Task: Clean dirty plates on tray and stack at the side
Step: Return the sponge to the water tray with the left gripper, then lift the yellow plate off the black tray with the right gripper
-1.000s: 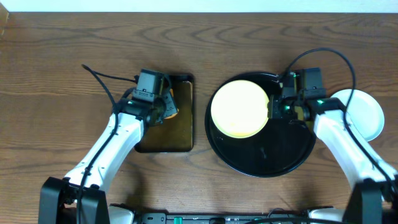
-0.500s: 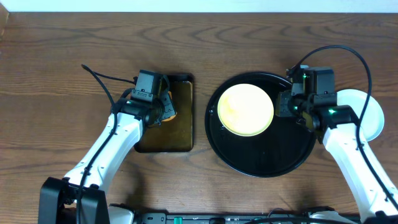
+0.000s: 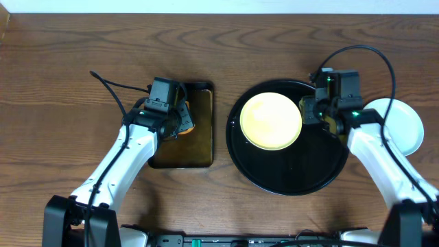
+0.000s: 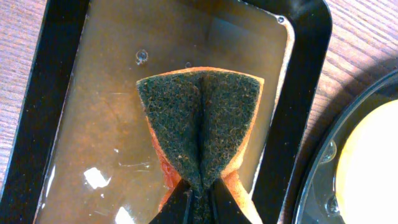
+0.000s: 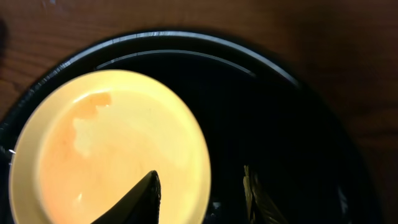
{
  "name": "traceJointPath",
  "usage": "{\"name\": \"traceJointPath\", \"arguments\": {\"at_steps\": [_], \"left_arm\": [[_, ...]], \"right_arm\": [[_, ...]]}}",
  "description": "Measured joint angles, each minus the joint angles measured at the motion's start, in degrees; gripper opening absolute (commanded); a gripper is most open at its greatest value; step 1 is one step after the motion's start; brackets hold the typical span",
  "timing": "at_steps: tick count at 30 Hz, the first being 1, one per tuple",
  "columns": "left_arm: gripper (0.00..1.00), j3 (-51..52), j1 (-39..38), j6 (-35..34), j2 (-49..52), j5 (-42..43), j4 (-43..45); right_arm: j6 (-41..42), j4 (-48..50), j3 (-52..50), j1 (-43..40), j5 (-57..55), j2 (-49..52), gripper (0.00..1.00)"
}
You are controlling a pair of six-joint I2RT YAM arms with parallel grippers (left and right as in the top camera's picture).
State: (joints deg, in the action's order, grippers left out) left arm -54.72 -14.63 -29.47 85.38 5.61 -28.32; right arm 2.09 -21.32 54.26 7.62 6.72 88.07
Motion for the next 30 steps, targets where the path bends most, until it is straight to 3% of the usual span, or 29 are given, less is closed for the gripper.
{"name": "traceJointPath", "arguments": {"at_steps": [14, 20, 23, 30], "left_arm": [[0.08, 0.0, 0.0, 0.2, 0.0, 0.0, -0.1], [0.08, 0.0, 0.0, 0.6, 0.0, 0.0, -0.1], [0.08, 0.0, 0.0, 0.8, 0.0, 0.0, -0.1], [0.08, 0.0, 0.0, 0.9, 0.0, 0.0, -0.1]], "right_arm": [[-0.2, 7.4, 0.0, -4.0, 9.3, 14.0, 0.36], [-0.3, 7.4, 0.1, -4.1, 13.1, 16.7, 0.1], [-0.1, 7.4, 0.1, -4.1, 14.3, 17.2, 0.02], [0.0, 6.8, 0.1, -4.1, 17.6, 17.2, 0.01]]}}
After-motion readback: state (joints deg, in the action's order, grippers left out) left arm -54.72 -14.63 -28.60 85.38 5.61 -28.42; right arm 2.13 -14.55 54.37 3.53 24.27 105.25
